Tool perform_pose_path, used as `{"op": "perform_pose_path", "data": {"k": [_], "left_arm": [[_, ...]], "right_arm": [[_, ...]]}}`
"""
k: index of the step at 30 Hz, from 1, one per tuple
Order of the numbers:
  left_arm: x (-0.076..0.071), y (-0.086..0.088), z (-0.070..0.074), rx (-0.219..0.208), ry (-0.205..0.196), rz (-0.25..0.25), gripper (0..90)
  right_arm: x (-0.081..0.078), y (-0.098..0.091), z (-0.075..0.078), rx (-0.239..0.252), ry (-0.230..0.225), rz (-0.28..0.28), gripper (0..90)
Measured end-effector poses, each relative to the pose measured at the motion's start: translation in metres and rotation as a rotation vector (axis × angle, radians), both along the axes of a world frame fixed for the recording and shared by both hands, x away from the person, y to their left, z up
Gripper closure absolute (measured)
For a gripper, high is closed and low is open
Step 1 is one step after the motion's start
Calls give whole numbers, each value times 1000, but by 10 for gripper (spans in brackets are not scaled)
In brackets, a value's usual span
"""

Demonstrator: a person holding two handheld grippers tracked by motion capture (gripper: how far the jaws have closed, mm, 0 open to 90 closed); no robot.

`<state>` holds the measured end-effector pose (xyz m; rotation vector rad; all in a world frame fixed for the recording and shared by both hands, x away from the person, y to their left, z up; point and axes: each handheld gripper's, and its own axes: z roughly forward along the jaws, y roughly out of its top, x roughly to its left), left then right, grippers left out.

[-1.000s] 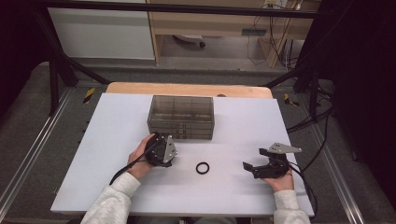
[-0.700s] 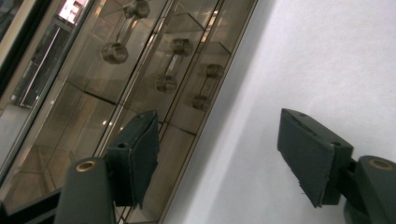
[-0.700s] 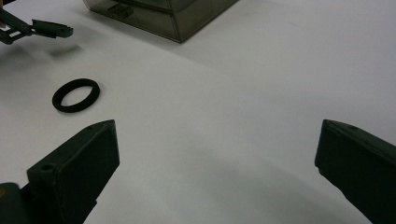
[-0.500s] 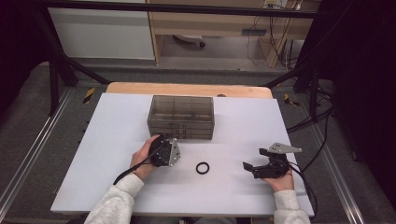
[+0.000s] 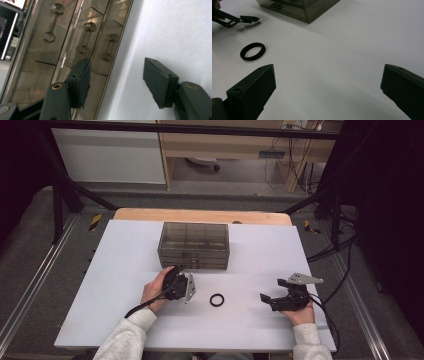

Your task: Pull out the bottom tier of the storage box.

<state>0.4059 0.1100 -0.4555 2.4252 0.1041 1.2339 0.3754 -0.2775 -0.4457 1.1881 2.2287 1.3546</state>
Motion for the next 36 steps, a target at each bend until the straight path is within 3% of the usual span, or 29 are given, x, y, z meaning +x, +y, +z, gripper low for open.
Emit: {"op": "perform_pose_path", "data": {"k": [19,36], "left_arm": [[1,-10,-12,85,-111,-25,474],[3,-10,-22,96,-181,-22,546]], "right_arm": [[0,0,0,-1,-3,1,4],[0,0,0,-1,-4,1,4]]}}
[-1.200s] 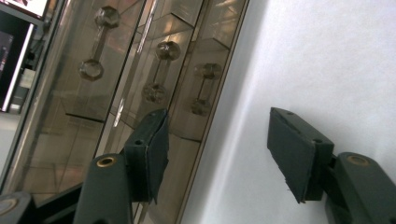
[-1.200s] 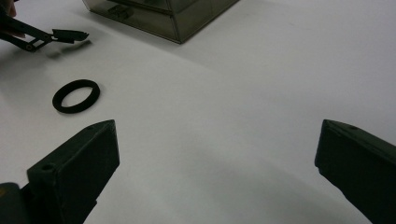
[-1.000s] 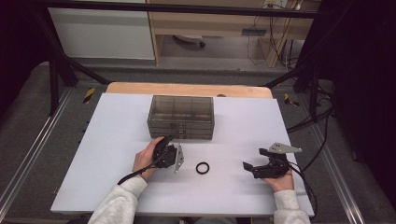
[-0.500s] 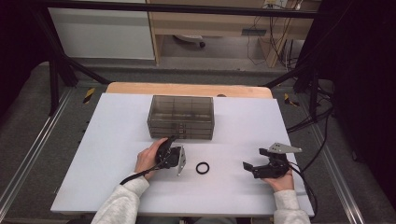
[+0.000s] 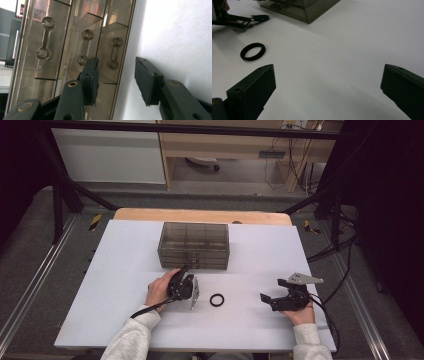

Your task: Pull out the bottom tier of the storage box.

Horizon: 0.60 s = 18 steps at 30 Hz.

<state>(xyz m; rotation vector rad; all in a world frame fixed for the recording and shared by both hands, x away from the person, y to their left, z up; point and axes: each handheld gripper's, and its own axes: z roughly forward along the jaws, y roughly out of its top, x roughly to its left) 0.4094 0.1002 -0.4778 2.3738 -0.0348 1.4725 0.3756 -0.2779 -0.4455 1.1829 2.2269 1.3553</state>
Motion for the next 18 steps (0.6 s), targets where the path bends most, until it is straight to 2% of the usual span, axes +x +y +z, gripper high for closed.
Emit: {"op": "perform_pose_path", "data": {"k": [8,10,18], "left_arm": [[2,-2,-4,9,-31,-9,573],[2,-2,-5,24,-43,-9,583],[4,-4,-9,25,-58,-14,621]], "right_arm": [[0,0,0,3,1,-1,4],[0,0,0,2,0,0,4],[0,0,0,2,1,0,4]]}}
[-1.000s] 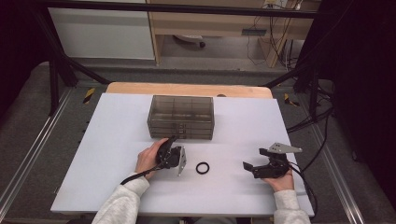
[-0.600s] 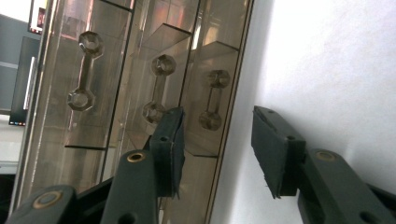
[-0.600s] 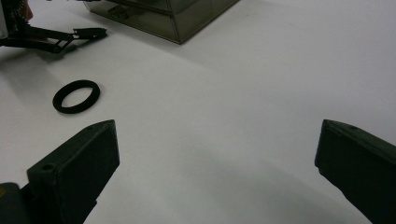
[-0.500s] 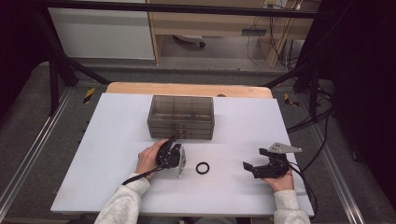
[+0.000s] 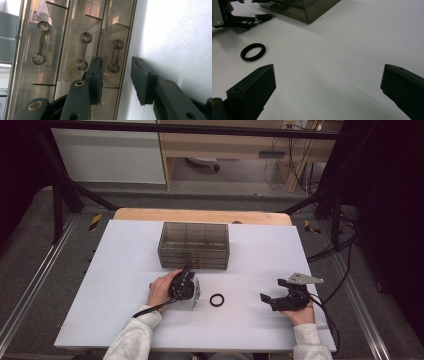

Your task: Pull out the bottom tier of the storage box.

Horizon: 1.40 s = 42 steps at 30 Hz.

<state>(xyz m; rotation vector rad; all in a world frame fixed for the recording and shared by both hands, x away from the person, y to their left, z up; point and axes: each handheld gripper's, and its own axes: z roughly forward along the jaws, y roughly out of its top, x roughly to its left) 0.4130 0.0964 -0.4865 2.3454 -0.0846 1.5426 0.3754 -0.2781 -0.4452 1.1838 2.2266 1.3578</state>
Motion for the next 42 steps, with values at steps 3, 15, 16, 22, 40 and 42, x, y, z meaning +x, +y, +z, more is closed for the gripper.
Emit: {"op": "perform_pose_path", "data": {"k": [3,15,16,22,40,42], "left_arm": [[1,-1,-2,6,-13,-2,637],[3,-2,-5,21,-38,-1,696],[3,-2,-5,21,-38,-1,700],[3,-3,-8,23,-56,-2,725],[2,-1,-13,43,-119,-13,779],[2,0,-14,46,-129,-15,780]], "right_arm": [[0,0,0,0,0,0,4],[0,0,0,1,0,-1,4],[0,0,0,1,0,-1,4],[0,0,0,3,0,-1,4],[0,0,0,5,1,0,4],[0,0,0,4,1,1,4]]}}
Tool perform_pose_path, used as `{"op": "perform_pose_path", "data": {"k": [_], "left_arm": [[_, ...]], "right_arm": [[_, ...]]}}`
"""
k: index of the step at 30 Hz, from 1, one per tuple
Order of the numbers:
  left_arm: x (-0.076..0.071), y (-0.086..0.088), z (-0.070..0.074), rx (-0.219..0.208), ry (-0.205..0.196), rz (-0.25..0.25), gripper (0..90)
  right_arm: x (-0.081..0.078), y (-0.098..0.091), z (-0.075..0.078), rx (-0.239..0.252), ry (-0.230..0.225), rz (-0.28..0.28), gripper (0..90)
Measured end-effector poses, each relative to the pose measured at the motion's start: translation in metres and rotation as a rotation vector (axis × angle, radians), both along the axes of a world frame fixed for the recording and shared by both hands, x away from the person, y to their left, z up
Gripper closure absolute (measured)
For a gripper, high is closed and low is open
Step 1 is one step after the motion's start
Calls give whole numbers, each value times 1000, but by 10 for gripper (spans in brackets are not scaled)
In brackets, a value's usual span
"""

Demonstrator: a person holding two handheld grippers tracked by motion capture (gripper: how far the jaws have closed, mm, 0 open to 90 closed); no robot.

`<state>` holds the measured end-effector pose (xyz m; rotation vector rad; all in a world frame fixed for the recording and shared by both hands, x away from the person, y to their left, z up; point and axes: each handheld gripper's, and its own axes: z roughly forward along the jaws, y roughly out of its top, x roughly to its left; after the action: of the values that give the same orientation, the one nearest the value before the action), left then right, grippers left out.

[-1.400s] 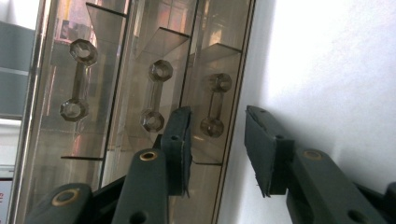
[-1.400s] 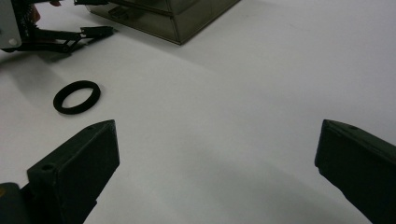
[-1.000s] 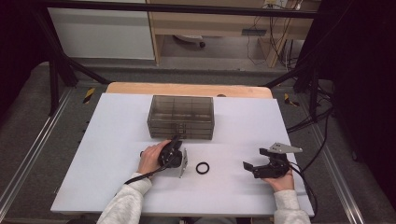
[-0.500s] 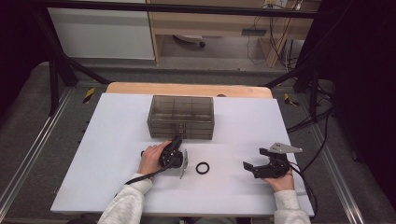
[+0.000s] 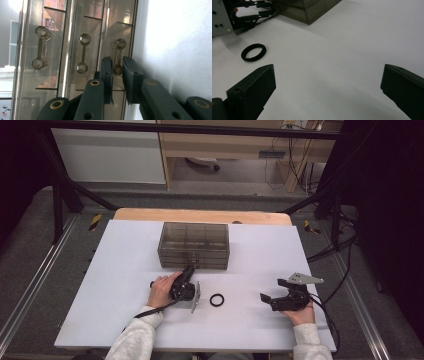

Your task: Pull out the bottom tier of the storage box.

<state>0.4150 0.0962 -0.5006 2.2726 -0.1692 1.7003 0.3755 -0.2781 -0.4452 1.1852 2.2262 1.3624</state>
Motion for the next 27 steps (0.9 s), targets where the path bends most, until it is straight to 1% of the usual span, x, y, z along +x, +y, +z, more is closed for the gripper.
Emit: {"op": "perform_pose_path", "data": {"k": [2,3,10,11,17,18,27], "left_arm": [[0,0,0,0,-5,-3,783],[0,0,-1,13,-12,0,785],[0,0,-2,22,-25,-9,790],[-1,-1,-2,30,-30,-6,791],[-1,-1,-3,43,-41,-5,794],[-2,-2,-4,51,-51,-8,795],[-2,-2,-4,51,-48,-5,795]], "right_arm": [[0,0,0,0,0,1,4],[0,0,0,1,1,0,4],[0,0,0,1,0,0,4],[0,0,0,0,-1,1,4],[0,0,0,-1,-2,1,4],[0,0,0,0,-1,-1,4],[0,0,0,0,0,-1,4]]}}
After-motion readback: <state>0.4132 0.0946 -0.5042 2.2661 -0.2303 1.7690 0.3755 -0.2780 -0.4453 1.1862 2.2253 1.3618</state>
